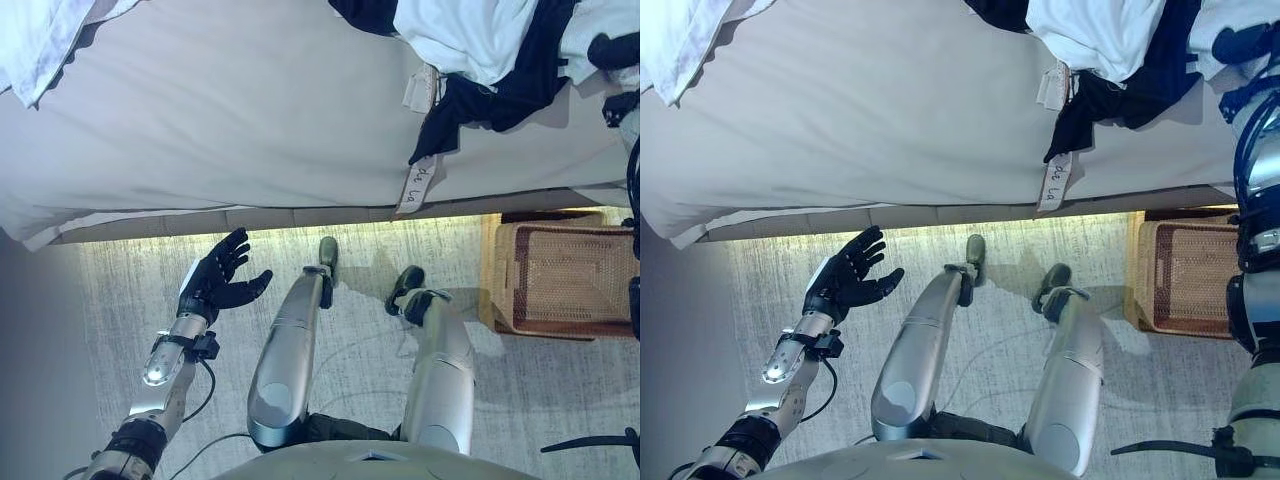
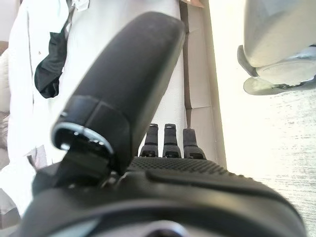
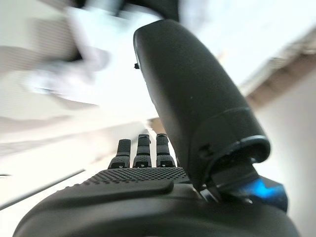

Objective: Pick up the clothes from the bed and place them into the basket

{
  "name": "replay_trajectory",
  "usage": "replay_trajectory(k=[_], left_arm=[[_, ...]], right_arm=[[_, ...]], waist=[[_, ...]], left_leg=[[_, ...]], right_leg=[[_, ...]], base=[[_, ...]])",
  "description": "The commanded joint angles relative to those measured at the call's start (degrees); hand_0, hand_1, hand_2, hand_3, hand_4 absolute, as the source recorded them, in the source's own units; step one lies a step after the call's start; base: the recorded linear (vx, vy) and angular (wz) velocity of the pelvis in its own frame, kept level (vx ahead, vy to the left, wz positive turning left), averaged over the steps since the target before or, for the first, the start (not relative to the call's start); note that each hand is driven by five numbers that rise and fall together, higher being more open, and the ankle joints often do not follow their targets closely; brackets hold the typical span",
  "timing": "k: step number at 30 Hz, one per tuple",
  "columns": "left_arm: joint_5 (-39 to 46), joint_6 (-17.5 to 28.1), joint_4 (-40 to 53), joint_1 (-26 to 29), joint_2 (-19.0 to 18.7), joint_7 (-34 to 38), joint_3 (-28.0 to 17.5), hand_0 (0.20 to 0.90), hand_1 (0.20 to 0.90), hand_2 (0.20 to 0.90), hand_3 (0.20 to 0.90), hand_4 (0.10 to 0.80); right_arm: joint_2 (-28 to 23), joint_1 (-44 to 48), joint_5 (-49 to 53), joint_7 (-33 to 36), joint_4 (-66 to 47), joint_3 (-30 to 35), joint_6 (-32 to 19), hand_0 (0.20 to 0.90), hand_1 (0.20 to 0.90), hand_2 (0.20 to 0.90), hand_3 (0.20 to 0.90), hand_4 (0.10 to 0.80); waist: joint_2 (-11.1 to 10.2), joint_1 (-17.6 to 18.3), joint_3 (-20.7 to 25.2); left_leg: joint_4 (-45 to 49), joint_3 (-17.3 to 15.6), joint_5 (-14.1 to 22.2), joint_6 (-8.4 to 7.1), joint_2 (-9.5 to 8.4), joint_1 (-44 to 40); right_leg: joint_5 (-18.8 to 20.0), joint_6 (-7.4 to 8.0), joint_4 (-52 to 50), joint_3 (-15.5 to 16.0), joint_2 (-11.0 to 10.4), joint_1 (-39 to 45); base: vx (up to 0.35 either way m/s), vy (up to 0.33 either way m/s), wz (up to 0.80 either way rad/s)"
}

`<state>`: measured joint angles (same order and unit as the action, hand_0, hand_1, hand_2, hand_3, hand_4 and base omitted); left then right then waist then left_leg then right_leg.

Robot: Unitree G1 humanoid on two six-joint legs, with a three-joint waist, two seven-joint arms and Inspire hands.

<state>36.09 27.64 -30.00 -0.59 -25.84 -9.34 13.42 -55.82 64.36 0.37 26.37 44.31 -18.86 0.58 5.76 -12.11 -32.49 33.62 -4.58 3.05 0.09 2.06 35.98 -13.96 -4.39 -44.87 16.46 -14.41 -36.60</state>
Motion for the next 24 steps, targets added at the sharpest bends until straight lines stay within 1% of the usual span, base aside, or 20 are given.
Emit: replay_trajectory(k=[1, 4, 7, 15, 20, 22, 24], left_arm=[[2.2, 3.4, 4.8, -5.3, -3.9, -0.6, -2.5, 0.9, 0.9, 0.9, 0.9, 0.8], [1.7, 2.7, 5.5, -4.8, -4.1, -0.7, -2.6, 0.9, 0.9, 0.9, 0.9, 0.8], [1.6, 3.2, 5.3, -4.8, -4.3, -1.0, -2.4, 0.9, 0.9, 0.9, 0.9, 0.8], [2.0, 4.0, 6.5, -4.7, -5.2, -1.6, -1.5, 0.9, 0.9, 0.9, 0.9, 0.8], [2.1, 4.3, 8.3, -5.5, -6.0, -1.4, -1.7, 0.9, 0.9, 0.9, 0.9, 0.8], [1.9, 4.5, 9.3, -5.9, -6.1, -1.4, -1.9, 0.9, 0.9, 0.9, 0.9, 0.8], [2.0, 4.7, 10.6, -6.3, -6.4, -1.4, -2.0, 0.9, 0.9, 0.9, 0.9, 0.8]], right_arm=[[-4.0, 7.1, -5.3, 4.0, -7.3, -1.2, -4.0, 0.9, 0.9, 0.9, 0.9, 0.8], [-3.5, 10.0, -8.8, 2.0, -8.2, -4.0, -1.0, 0.9, 0.9, 0.9, 0.9, 0.8], [-3.4, 12.6, -10.8, 0.0, -7.1, -7.6, 1.3, 0.9, 0.9, 0.9, 0.9, 0.8], [-1.5, 17.2, -15.4, -3.5, -2.0, -14.7, 7.4, 0.9, 0.9, 0.9, 0.9, 0.8], [-1.1, 18.8, -15.3, -6.2, 1.7, -18.5, 11.6, 0.9, 0.9, 0.9, 0.9, 0.8], [-1.1, 19.8, -14.3, -7.3, 3.7, -20.5, 13.9, 0.9, 0.9, 0.9, 0.9, 0.8], [-1.4, 20.7, -13.1, -7.9, 5.9, -21.6, 15.1, 0.9, 0.9, 0.9, 0.9, 0.8]], waist=[[1.4, -1.4, 2.7], [1.3, -2.4, 2.7], [1.5, -3.4, 2.7], [1.9, -5.9, 2.7], [1.7, -7.2, 2.7], [1.7, -7.6, 2.7], [1.7, -8.0, 2.7]], left_leg=[[-4.7, 3.0, 1.4, -2.6, 0.59, -3.0], [-4.7, 3.1, 1.5, -2.35, -0.19, -2.6], [-4.2, 3.4, 1.4, -2.2, -0.81, -1.8], [-1.3, 4.3, 2.2, -0.94, -2.7, 3.2], [1.7, 4.6, 3.0, -0.02, -3.11, 7.3], [3.3, 4.9, 3.5, 0.42, -3.3, 9.4], [5.0, 5.2, 4.0, 0.73, -3.53, 11.4]], right_leg=[[-5.3, 0.47, -2.7, 3.7, 1.4, 5.2], [-5.1, 0.44, -3.0, 4.3, 0.8, 4.9], [-5.1, 0.2, -3.2, 4.9, 0.7, 4.8], [-5.1, -0.16, -5.7, 6.3, -0.4, 0.8], [-4.8, -0.3, -7.5, 6.9, -1.0, -2.9], [-4.7, -0.35, -8.4, 6.9, -1.2, -4.9], [-4.6, -0.28, -9.5, 6.8, -1.5, -6.9]], base=[[0.027, 0.05, 0.12], [0.012, 0.051, 0.15], [0.031, 0.053, 0.14], [0.014, 0.035, 0.16], [0.015, -0.008, 0.22], [0.008, -0.02, 0.1], [-0.001, -0.041, 0.07]])
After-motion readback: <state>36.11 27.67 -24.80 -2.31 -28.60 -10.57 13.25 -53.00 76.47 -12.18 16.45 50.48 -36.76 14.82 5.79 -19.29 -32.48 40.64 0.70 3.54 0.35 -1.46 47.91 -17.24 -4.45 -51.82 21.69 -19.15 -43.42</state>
